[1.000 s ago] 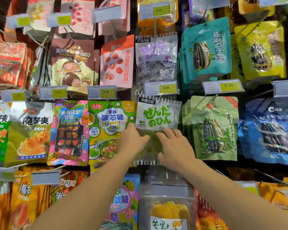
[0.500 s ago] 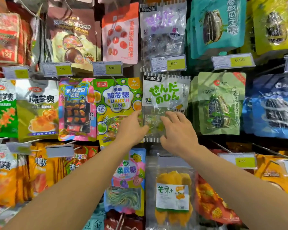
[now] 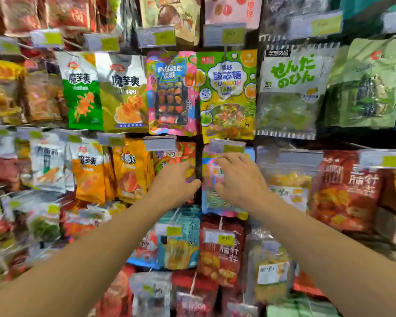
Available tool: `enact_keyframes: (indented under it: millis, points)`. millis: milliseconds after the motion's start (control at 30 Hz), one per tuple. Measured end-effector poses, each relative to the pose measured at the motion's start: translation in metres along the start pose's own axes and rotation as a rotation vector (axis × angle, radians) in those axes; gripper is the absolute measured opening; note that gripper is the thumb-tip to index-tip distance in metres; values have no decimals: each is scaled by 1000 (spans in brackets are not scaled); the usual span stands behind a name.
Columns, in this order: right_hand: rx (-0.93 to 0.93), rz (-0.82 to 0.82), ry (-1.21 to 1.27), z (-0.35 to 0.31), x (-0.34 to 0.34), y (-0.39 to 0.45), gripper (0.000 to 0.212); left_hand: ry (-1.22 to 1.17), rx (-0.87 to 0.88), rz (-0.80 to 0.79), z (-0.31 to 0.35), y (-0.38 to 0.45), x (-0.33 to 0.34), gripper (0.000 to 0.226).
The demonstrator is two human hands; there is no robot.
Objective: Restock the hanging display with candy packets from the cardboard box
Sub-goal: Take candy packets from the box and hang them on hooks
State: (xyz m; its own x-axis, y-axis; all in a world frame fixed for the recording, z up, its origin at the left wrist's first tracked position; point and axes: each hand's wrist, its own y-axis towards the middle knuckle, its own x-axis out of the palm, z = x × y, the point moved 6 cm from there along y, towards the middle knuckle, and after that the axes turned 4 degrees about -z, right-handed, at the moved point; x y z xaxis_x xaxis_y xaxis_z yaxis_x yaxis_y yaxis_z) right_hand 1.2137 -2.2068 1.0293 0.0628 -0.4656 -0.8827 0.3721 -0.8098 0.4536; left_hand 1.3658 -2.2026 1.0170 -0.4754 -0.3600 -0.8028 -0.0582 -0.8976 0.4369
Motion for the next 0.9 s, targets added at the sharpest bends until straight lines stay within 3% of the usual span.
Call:
enact_keyframes:
  millis: [100,467,900]
  points:
    - [18,-96,54,-65,27,-23,67,34,-44,-91,-63,-55,-2,51]
    - [-110,-452,130,-305,151,-97,58,-25,-223,-332,-273,-233,-24,61]
    - [-234,-827,322,-500,319,-108,58,89,-539,-563,-501,-332,18,64]
